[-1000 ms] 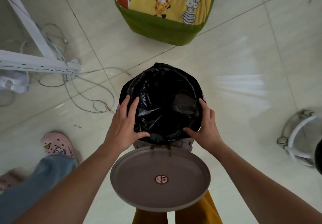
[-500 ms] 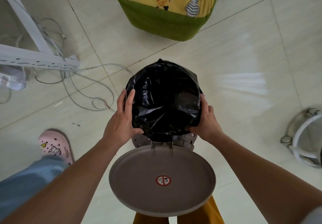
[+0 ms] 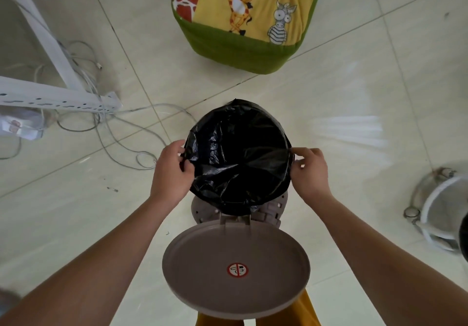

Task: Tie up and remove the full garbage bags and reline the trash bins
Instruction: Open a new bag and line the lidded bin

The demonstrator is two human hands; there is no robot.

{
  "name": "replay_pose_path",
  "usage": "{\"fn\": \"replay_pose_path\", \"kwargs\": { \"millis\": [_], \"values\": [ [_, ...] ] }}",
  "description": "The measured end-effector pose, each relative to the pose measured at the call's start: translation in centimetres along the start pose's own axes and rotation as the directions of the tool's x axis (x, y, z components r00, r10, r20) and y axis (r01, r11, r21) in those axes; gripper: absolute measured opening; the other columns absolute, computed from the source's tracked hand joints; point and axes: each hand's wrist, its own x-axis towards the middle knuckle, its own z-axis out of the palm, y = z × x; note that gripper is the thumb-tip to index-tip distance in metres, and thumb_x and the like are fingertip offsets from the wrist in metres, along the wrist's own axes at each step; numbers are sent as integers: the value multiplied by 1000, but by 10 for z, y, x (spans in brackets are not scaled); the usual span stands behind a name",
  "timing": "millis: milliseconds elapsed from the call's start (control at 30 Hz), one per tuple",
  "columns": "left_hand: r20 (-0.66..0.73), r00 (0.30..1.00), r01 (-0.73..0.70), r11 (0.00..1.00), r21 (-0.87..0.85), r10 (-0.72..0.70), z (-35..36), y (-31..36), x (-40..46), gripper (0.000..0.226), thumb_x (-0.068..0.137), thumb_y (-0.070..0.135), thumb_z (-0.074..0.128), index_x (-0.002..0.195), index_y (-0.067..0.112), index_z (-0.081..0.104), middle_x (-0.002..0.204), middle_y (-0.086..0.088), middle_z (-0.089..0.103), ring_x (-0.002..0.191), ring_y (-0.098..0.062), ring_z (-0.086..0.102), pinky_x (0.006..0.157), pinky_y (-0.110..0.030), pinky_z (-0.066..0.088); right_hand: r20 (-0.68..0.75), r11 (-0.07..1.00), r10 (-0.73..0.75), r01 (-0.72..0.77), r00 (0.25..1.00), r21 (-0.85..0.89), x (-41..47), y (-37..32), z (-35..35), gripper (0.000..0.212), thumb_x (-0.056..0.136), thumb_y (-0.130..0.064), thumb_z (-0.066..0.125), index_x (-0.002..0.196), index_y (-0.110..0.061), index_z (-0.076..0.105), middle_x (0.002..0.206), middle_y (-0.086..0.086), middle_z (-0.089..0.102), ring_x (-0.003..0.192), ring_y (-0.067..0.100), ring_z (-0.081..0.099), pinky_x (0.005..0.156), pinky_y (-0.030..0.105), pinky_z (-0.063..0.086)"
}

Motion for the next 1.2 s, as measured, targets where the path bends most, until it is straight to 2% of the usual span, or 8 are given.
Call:
{"fn": "replay_pose_path", "kwargs": {
  "millis": [133, 300, 400, 533, 667, 900, 1067, 1200],
  "values": [
    [103, 969, 244, 931, -271, -224, 6, 16, 13, 26, 94, 43, 54, 115, 28, 55, 93, 20, 58, 85, -3, 60, 74, -24, 47, 157, 944, 47, -95, 987, 316, 1, -23, 0, 39, 100, -39, 47, 132, -18, 55, 122, -3, 62, 112, 13, 58, 101, 32, 46],
    [293, 898, 419, 842, -339, -329, 14, 10, 33, 41, 91, 62, 46, 109, 27, 56, 111, 5, 62, 105, -19, 60, 97, -48, 48, 356, 854, 142, -296, 924, 428, 20, -21, 12, 49, 99, -53, 38, 138, -26, 47, 136, -6, 54, 126, 14, 50, 112, 42, 37],
    [317, 886, 437, 842, -317, -340, 16, 9, 36, 45, 91, 63, 45, 116, 26, 53, 114, 5, 61, 107, -18, 59, 96, -43, 48, 411, 864, 160, -328, 897, 381, 26, -15, 16, 52, 98, -56, 40, 142, -28, 43, 138, -5, 52, 127, 17, 49, 111, 43, 38],
    [95, 984, 169, 966, -194, -153, 16, 12, 21, 64, 91, 54, 52, 144, 28, 27, 142, 1, 36, 113, -10, 46, 90, -26, 37, 262, 931, 74, -161, 962, 327, 19, -6, 16, 62, 93, -57, 50, 148, -38, 27, 147, 0, 39, 131, 20, 46, 111, 42, 38],
    [-21, 958, -284, 954, 93, 287, 12, 17, 1, 35, 86, 39, 66, 118, 29, 54, 138, -1, 27, 118, -15, 42, 89, -26, 41, 63, 963, -267, 264, 962, 52, 0, -4, 15, 57, 88, -44, 65, 138, -43, 38, 151, -4, 18, 136, 21, 34, 110, 39, 39],
    [95, 959, -281, 933, 224, 266, 32, 15, -4, 19, 75, 28, 81, 91, 19, 77, 151, -5, 25, 139, -28, 16, 108, -38, 33, 92, 884, -368, 379, 925, -275, 1, -10, 39, 32, 81, -22, 77, 111, -25, 69, 159, 2, 9, 141, 31, 16, 96, 42, 47],
    [102, 966, -256, 943, 215, 238, 34, 6, -4, 6, 78, 11, 78, 74, 13, 75, 150, -2, 31, 137, -23, 19, 93, -27, 40, 44, 905, -380, 381, 924, -187, 11, -4, 40, 21, 77, -2, 75, 91, -17, 74, 156, -2, 22, 138, 27, 26, 88, 29, 41],
    [161, 962, -266, 898, 352, 222, 21, -5, -7, 16, 77, 4, 73, 64, 10, 67, 150, -1, 34, 137, -28, 24, 87, -43, 50, 6, 913, -335, 327, 942, -243, 14, 6, 28, 14, 78, -3, 72, 87, -12, 68, 153, -3, 26, 131, 24, 37, 77, 34, 53]
  ]
}}
